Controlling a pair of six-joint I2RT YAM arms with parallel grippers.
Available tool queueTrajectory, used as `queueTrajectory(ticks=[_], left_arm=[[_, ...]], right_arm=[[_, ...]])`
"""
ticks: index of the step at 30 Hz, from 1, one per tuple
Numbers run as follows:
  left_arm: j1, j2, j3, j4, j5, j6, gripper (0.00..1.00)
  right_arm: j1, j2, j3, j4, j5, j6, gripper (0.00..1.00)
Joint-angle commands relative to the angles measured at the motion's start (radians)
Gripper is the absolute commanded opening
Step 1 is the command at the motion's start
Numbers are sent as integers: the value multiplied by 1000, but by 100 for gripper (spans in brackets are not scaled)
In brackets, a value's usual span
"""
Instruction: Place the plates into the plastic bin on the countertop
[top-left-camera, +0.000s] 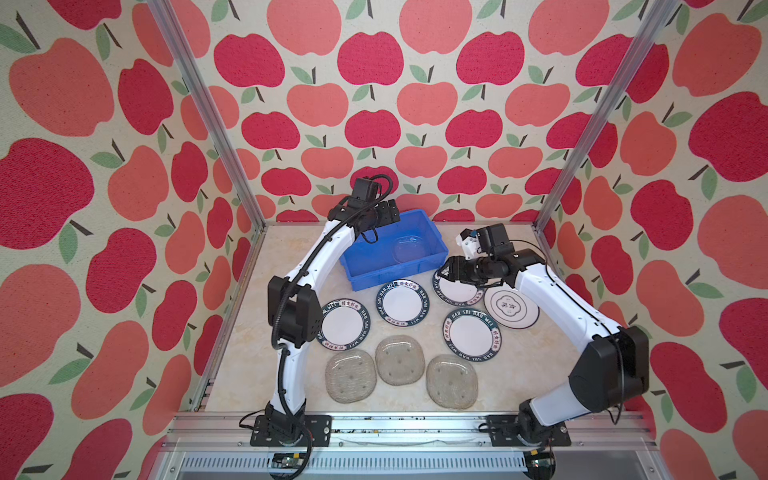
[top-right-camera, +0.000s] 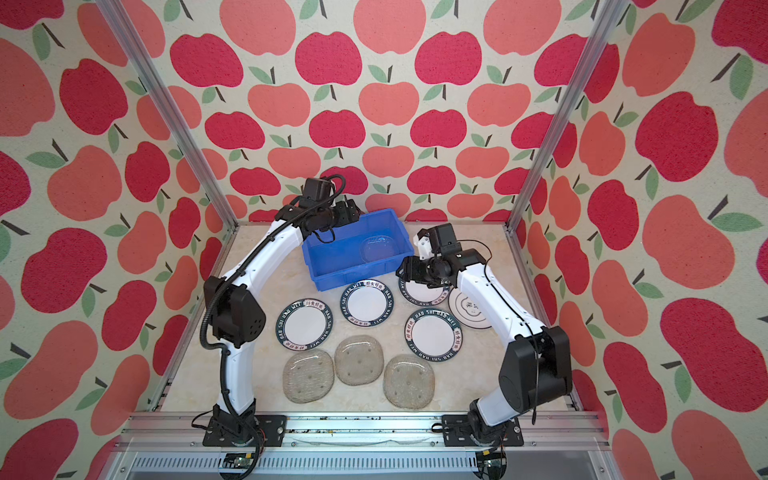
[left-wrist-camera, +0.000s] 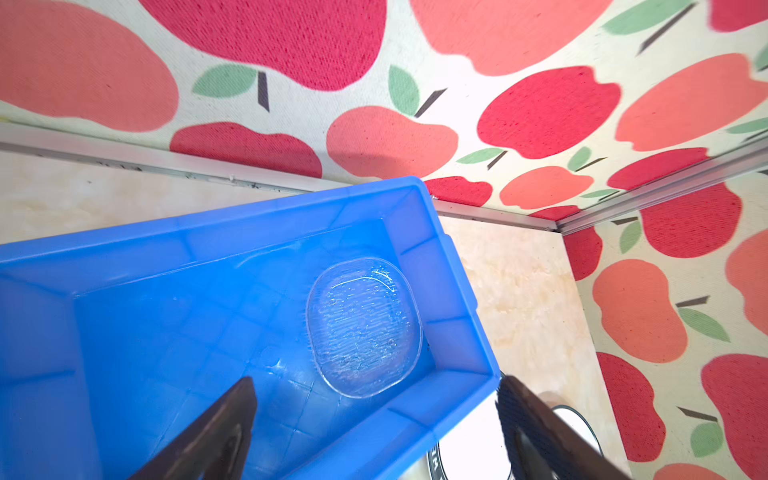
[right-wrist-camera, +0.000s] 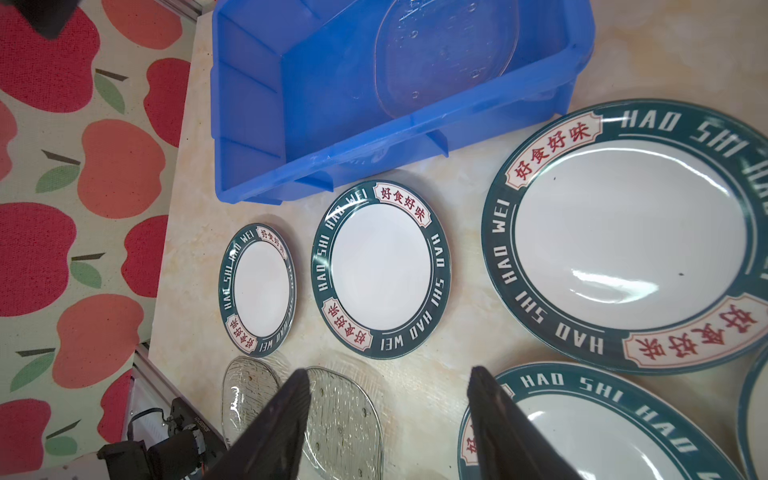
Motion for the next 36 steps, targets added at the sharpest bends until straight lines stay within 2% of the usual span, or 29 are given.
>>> queueTrajectory(ticks=[1, 4, 8, 11, 17, 36], left_arm=[[-2, -163, -252, -24, 21, 42, 94], [7, -334, -461, 8, -7, 18, 94], [41, -481, -657, 36, -40, -22, 93], [79, -547, -775, 77, -28, -52, 92], [89, -637, -941, 210, 1, -69, 93], [130, -623, -973, 256, 45, -75, 94]], right_arm=[[9, 1, -87, 108, -84, 2, 60], [18, 25, -135, 156, -84, 16, 56], [30, 65, -159, 196, -111, 39, 54], [43, 104, -156, 192, -111, 38, 52], [53, 161, -166, 186, -70, 48, 49], [60, 322, -188, 315, -120, 133, 48]])
